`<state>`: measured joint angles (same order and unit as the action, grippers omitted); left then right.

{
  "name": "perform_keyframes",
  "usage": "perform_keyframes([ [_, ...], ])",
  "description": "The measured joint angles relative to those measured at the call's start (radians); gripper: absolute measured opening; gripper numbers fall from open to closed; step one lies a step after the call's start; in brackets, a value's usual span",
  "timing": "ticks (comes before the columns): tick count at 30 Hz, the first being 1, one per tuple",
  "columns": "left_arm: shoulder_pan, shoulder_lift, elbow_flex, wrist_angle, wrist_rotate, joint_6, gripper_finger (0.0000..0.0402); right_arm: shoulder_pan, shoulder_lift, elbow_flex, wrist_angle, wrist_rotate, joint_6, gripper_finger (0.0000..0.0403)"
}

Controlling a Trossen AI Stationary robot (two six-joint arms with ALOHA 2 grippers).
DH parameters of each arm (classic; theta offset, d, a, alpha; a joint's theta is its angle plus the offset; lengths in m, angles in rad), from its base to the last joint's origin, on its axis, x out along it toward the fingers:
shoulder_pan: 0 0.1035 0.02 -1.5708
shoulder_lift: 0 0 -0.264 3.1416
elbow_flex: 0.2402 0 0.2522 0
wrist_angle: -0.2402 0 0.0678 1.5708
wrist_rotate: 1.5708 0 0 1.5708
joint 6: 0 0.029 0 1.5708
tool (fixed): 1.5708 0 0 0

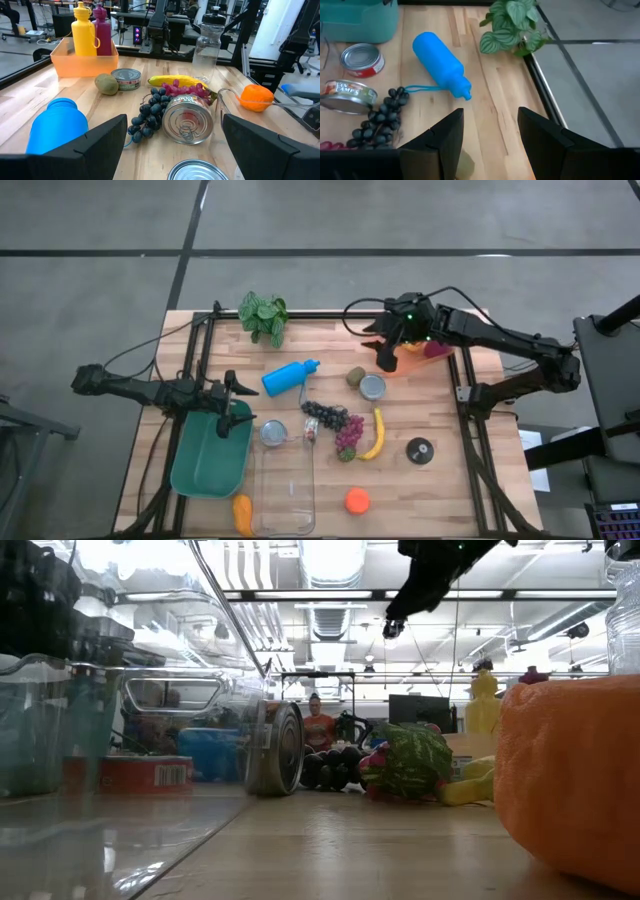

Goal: Pick & Place Food Item
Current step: Put the blue tumbler into the orange bin

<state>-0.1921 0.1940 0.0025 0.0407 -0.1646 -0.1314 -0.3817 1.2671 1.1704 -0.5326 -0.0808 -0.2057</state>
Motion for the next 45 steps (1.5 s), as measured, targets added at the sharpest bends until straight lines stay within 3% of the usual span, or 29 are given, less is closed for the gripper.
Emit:
perform_keyframes([
  [7,0.0,0.0,0.0,0.0,0.0,0.0,0.0336,-0.002,0.0,-0.071,0.148,-0.077,0.0,0.0188],
  [18,0.0,0.0,0.0,0.0,0.0,0.0,0.0336,0.005,0.07,-0.106,0.304,-0.167,0.027,0.0252],
  [26,0.0,0.0,0.0,0.0,0.0,0.0,0.0336,0.028,0.252,0.003,0.28,-0.095,0.215,0.0254],
  [34,0.0,0.0,0.0,0.0,0.0,0.0,0.0336,0.057,0.42,0.103,0.257,-0.096,0.121,0.0254],
  [40,0.0,0.0,0.0,0.0,0.0,0.0,0.0336,0.057,0.519,0.171,0.2,-0.1,0.148,0.0254],
  [45,0.0,0.0,0.0,0.0,0.0,0.0,0.0336,0.057,0.554,0.227,0.111,-0.085,0.034,0.0254],
])
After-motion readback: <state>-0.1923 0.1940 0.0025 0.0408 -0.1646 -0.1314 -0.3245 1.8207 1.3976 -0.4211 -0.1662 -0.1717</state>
